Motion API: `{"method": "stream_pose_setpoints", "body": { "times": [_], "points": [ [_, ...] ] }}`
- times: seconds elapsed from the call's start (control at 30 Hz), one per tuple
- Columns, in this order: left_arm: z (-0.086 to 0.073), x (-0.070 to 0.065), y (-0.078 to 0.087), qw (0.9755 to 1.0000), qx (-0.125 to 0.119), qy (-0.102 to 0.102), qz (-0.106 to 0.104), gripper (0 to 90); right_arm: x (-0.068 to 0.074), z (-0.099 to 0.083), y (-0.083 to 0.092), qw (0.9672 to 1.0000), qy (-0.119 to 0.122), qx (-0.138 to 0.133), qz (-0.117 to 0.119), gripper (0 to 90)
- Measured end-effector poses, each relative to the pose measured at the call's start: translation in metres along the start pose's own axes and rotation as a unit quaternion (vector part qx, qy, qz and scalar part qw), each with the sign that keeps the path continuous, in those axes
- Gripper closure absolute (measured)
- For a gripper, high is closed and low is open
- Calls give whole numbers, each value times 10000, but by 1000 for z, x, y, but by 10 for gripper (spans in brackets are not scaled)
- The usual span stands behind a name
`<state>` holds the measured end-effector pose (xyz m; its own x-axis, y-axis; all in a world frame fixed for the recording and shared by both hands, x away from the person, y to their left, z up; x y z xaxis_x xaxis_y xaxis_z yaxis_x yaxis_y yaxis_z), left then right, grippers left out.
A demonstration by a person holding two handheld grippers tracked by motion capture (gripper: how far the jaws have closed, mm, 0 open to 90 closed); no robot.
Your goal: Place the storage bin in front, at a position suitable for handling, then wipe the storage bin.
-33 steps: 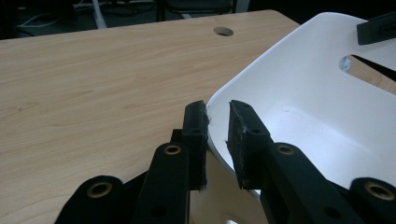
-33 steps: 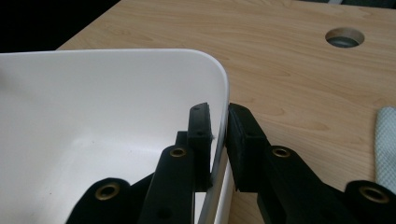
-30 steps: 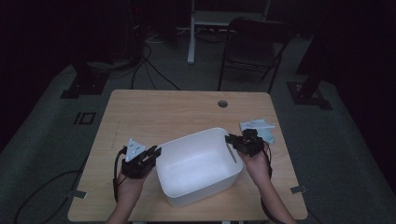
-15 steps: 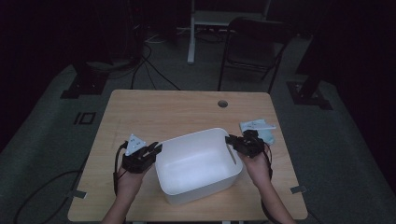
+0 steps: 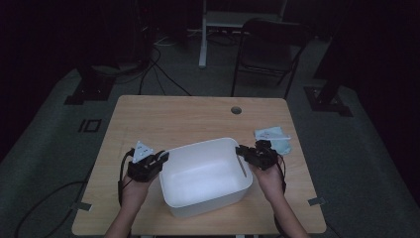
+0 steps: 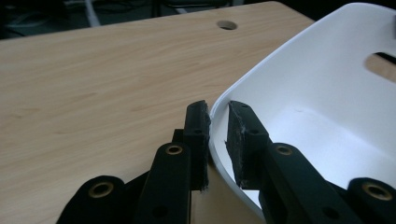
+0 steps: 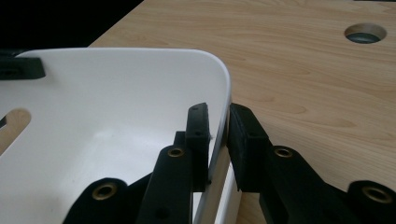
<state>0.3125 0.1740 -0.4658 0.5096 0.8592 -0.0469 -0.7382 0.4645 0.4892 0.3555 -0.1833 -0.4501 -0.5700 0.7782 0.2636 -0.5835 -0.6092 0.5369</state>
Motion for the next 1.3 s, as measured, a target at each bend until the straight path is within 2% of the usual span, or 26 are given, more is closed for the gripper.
{"method": "stream_pose_setpoints", "body": {
  "times": [0.13, 0.2, 0.3, 0.4, 0.43, 0.5, 0.53, 0.63, 0.77, 0.87, 0.9, 0.97, 1.1, 1.13, 1.3],
  "points": [
    [-2, 8, 2, 9998, -87, 147, -108, 781, 8, -3, -1, 10000, 27, -17, 42, 773],
    [-4, 9, 3, 9997, -144, 140, -141, 781, 9, -4, -1, 9999, -46, -44, 103, 764],
    [-6, 11, 3, 9991, -289, 129, -300, 778, 7, -5, 0, 9997, -125, -63, 185, 755],
    [-7, 13, 4, 9984, -346, 175, -417, 772, 6, -6, 1, 9997, -66, -85, 238, 754],
    [-6, 12, 4, 9986, -279, 168, -411, 773, 6, -6, 1, 9997, -51, -86, 227, 756],
    [-4, 11, 5, 9992, -136, -55, -365, 782, 7, -6, 1, 9998, -38, -64, 211, 758],
    [-4, 11, 5, 9993, -123, -91, -349, 784, 7, -6, 1, 9997, -40, -64, 217, 759],
    [-4, 11, 5, 9992, -128, 1, -375, 785, 7, -6, 1, 9997, -43, -64, 240, 754],
    [-5, 10, 5, 9993, -175, 31, -318, 784, 7, -4, 5, 9994, -35, -149, 304, 703],
    [-5, 9, 5, 9993, -196, 43, -303, 784, 9, 2, 18, 9989, 61, -294, 372, 659],
    [-5, 9, 5, 9993, -204, 52, -303, 784, 9, 4, 23, 9983, 72, -355, 460, 649],
    [-6, 10, 5, 9992, -226, 74, -319, 783, 9, 7, 31, 9980, 111, -448, 442, 640],
    [-6, 10, 5, 9991, -238, 86, -347, 781, -1, 7, 45, 9974, 162, -598, 381, 602],
    [-6, 10, 5, 9991, -236, 77, -354, 781, -6, 6, 48, 9972, 130, -627, 390, 591],
    [-5, 10, 4, 9991, -223, 78, -345, 781, -35, 0, 55, 9973, 6, -724, 119, 562]
  ]
}}
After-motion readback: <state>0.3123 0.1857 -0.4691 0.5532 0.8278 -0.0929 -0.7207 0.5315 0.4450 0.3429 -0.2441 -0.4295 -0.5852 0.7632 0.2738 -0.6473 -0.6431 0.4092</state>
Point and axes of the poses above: each handheld gripper's, and its own axes: y roughly backward along the jaws, z roughly out of its top, x roughly to its left, the point moved 2 cm from there along -y, roughly forward along the jaws, and after that the axes turned 1 degree about -y, right-handed, at the moved point
